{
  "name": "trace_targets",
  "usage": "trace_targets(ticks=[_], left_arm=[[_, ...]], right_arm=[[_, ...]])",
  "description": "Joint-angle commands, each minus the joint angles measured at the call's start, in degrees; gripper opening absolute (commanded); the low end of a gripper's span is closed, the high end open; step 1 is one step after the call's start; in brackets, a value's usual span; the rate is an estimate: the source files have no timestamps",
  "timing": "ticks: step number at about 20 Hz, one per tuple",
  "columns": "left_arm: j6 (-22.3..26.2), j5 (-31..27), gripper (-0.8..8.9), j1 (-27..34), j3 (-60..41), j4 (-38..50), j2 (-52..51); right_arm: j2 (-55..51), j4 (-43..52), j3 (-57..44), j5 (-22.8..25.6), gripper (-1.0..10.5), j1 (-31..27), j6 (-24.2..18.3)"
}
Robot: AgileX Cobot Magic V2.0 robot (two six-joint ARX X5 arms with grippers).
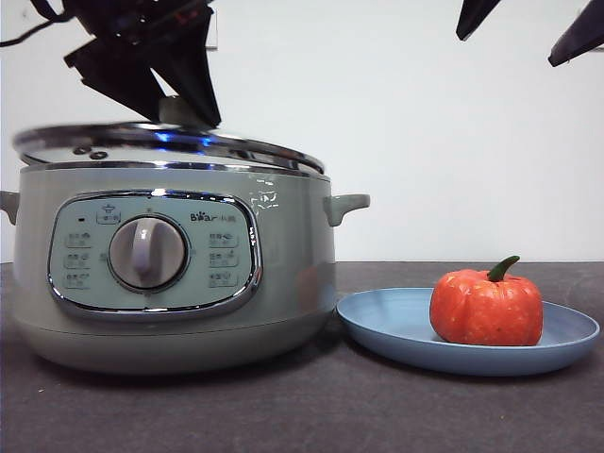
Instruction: Take the pumpkin out from the steamer,put the pumpkin in the blue plate,close the lid
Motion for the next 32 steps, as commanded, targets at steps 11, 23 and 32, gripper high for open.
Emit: trace_targets(ticks=[11, 23, 32], left_arm=[[0.2, 0.1, 4.22, -0.2, 0.4, 0.3, 0.6], [-0.2, 0.2, 4.38, -0.1, 0.5, -2.9, -8.0], [2.0, -3.8, -0.08, -0.1, -1.0, -15.8, -23.4]], right_arm=[[0.1, -0.3, -0.3, 0.2, 5.0, 0.0, 0.6], [0.1, -3.2, -0.3, 0.2, 5.0, 0.0, 0.0], [-4.2, -1.0, -2.4, -0.2, -0.1, 2.3, 0.4]])
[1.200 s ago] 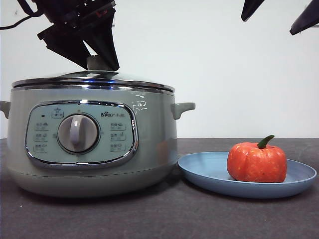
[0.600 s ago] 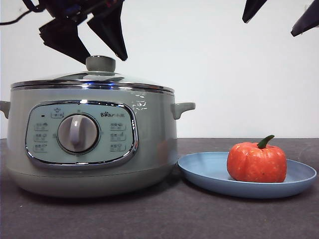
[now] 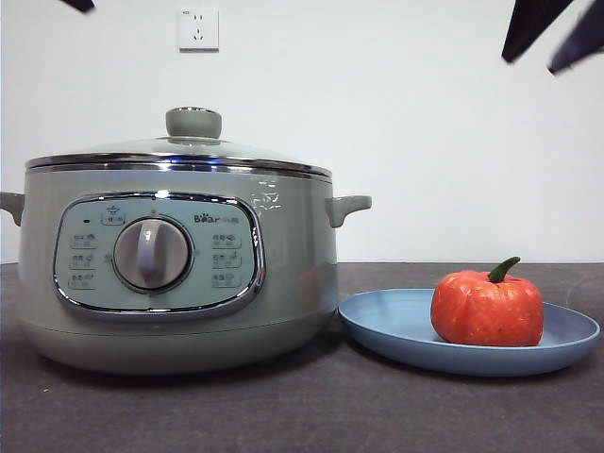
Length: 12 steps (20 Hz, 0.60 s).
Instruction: Take the pumpkin out from the steamer,put the pumpkin in the blue plate,close the lid
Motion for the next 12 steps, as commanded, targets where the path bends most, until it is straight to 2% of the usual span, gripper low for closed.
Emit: trace_targets(ticks=[1, 4, 7, 8, 10, 12], left_arm=[[0.9, -2.7, -0.08, 0.0, -3.2, 1.6, -4.2], [0.1, -4.8, -0.08, 0.0, -13.0, 8.3, -12.9], [-0.1, -6.6, -0.08, 0.0, -24.1, 15.2, -21.8], [-0.4, -6.7, -0.08, 0.0, -26.9, 17.0, -24.4], [-4.8, -6.7, -0.08, 0.0, -28.6, 16.9, -26.6], [-5.8, -6.7, -0.03, 0.0, -28.3, 16.1, -26.6]], right_arm=[[-4.1, 6.3, -3.7, 0.1, -0.1, 2.2, 0.7], [-11.2, 16.8, -11.9, 0.6, -0.1, 4.3, 1.0], [-18.6, 26.1, -21.8, 3.1, -0.1, 5.6, 5.6], [-20.3, 26.9, -24.1, 4.9, -0.1, 5.8, 6.6], [-21.0, 25.8, -25.1, 9.4, 0.0, 5.6, 6.6], [-21.0, 25.4, -25.1, 13.7, 0.0, 5.6, 6.6]])
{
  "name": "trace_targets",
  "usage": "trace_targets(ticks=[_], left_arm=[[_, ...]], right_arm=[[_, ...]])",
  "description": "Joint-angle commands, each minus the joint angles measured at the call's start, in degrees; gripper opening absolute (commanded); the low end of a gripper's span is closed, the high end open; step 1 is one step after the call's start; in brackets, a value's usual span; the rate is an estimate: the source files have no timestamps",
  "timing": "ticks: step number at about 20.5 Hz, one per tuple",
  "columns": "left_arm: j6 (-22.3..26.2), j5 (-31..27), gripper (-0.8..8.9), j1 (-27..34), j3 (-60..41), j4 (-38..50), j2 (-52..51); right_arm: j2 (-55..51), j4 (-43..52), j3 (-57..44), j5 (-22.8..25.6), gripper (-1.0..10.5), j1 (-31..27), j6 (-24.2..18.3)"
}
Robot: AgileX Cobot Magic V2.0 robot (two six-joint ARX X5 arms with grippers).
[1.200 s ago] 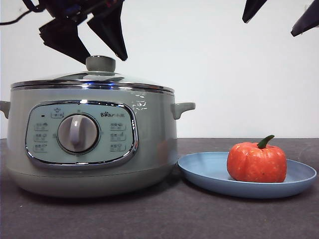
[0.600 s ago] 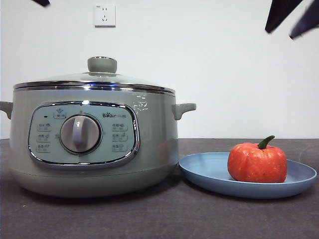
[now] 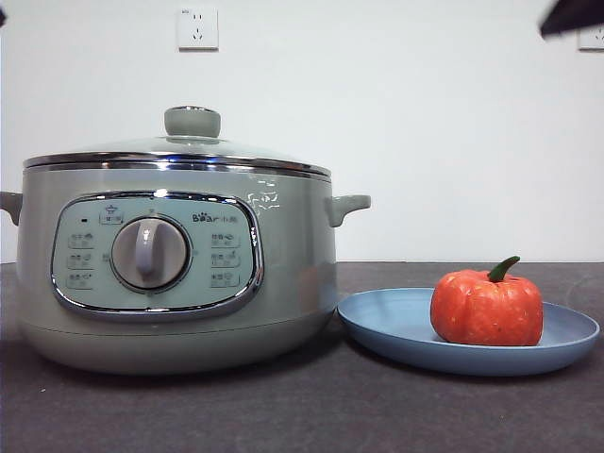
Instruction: Take the pumpkin out from the steamer,put the pumpkin in the blue plate,close the lid
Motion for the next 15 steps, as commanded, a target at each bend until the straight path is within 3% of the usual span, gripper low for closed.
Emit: trace_targets(ticks=[1, 4, 15], left_arm=[[-2.9, -0.1, -0.03, 0.0, 0.2, 0.4, 0.0], [-3.0, 0.0, -0.03, 0.0, 0.2, 0.2, 0.3], [-3.0, -0.1, -0.03, 0.0, 0.2, 0.2, 1.1]], right_arm=[[0.0, 0.1, -0.4, 5.5, 0.0, 0.0, 1.0], [0.0, -0.9, -0.4, 8.4, 0.0, 0.0, 1.0], [0.0, -2.1, -0.4, 8.3, 0.0, 0.0, 1.1]])
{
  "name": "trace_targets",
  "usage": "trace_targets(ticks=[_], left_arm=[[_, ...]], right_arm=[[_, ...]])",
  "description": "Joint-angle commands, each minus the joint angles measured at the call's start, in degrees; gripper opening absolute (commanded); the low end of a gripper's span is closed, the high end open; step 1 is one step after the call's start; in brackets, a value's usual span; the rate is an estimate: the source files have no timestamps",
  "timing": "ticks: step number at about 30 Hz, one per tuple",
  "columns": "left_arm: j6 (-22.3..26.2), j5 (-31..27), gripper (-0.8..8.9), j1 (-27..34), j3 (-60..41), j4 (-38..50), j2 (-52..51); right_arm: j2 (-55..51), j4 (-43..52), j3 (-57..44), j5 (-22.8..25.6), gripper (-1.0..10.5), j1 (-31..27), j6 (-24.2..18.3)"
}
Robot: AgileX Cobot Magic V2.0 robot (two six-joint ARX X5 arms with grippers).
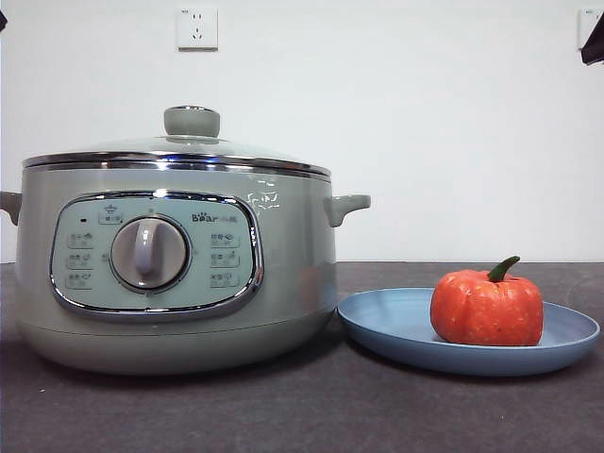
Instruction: Take the pumpkin out from the steamer,put the pumpkin in the blue plate,close the lid
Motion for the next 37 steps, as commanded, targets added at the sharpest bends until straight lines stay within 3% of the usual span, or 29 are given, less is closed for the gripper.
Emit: trace_targets(ticks=[1, 8, 15, 21, 28, 37], left_arm=[[-0.6, 0.2, -0.03, -0.3, -0.2, 0.2, 0.0], [3.2, 0.0, -0.03, 2.9, -1.1, -1.8, -10.5], [4.0, -0.4, -0.03, 15.8, -16.7, 14.4, -27.9], [1.4, 2.8, -0.03, 24.8, -30.6, 21.4, -32.9], [-1.7, 3.1, -0.03, 27.3, -39.6, 25.8, -32.9], [-3.3, 3.1, -0.03, 27.3, -41.3, 24.1, -32.9]], right_arm=[[0.0, 0.3, -0.4, 0.2, 0.0, 0.0, 0.6], [0.0, 0.3, -0.4, 0.1, 0.0, 0.0, 0.6], [0.0, 0.3, -0.4, 0.1, 0.0, 0.0, 0.6], [0.0, 0.3, -0.4, 0.2, 0.0, 0.0, 0.5], [0.0, 0.3, -0.4, 0.1, 0.0, 0.0, 0.6], [0.0, 0.3, -0.4, 0.1, 0.0, 0.0, 0.6]])
